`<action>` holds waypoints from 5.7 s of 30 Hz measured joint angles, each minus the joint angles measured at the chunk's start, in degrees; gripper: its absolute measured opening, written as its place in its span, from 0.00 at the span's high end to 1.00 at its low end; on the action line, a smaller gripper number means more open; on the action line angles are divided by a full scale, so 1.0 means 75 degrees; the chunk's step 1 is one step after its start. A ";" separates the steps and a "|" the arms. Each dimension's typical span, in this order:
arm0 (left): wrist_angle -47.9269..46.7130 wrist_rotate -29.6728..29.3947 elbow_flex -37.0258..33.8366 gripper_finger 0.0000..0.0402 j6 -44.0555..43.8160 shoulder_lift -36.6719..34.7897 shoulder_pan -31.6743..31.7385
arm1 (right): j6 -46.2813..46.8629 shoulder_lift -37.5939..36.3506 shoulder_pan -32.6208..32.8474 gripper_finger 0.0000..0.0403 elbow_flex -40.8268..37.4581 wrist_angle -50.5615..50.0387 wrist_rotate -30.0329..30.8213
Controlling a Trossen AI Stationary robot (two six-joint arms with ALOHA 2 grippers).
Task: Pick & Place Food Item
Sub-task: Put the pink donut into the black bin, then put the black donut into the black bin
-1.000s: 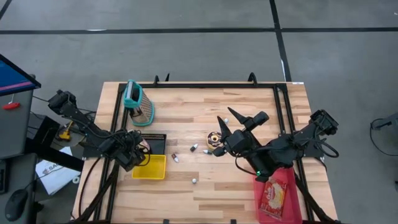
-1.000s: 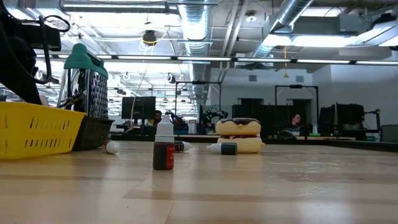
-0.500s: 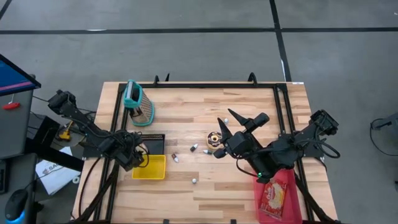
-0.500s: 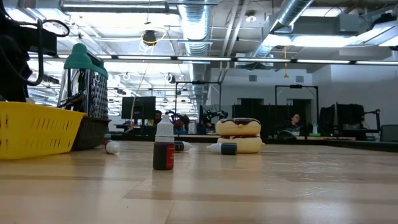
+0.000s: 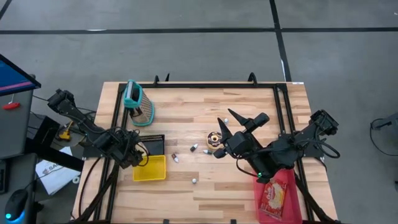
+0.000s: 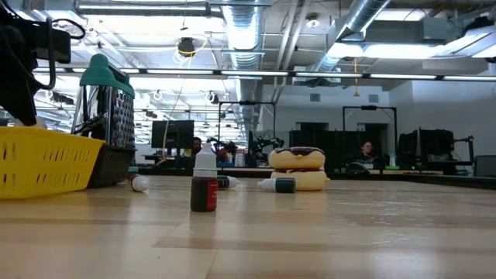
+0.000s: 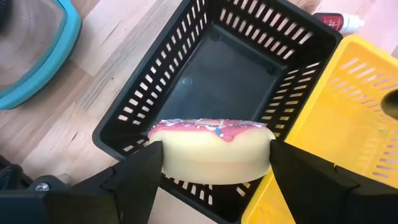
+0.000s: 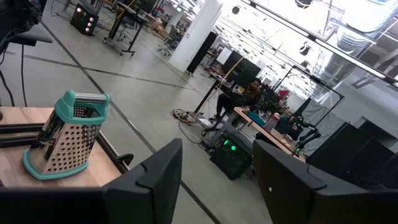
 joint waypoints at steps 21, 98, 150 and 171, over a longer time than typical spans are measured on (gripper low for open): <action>0.0043 -0.0534 0.0000 0.18 -0.0653 0.0417 0.0000 | 0.0081 0.0011 0.0003 0.54 -0.0108 0.0001 -0.0003; 0.6914 0.4103 0.5499 0.32 1.3104 0.8064 0.5479 | 0.0134 -0.1434 0.0254 0.54 -0.0111 -0.0461 0.0000; 0.7025 0.3844 0.5493 0.83 1.2510 0.8218 0.5528 | 0.0135 -0.1548 0.0236 0.54 -0.0108 -0.0564 -0.0002; 0.3384 0.3035 0.2720 0.65 0.5881 0.2995 0.4855 | 0.0565 -0.1548 0.0251 0.54 -0.0108 -0.0570 0.0000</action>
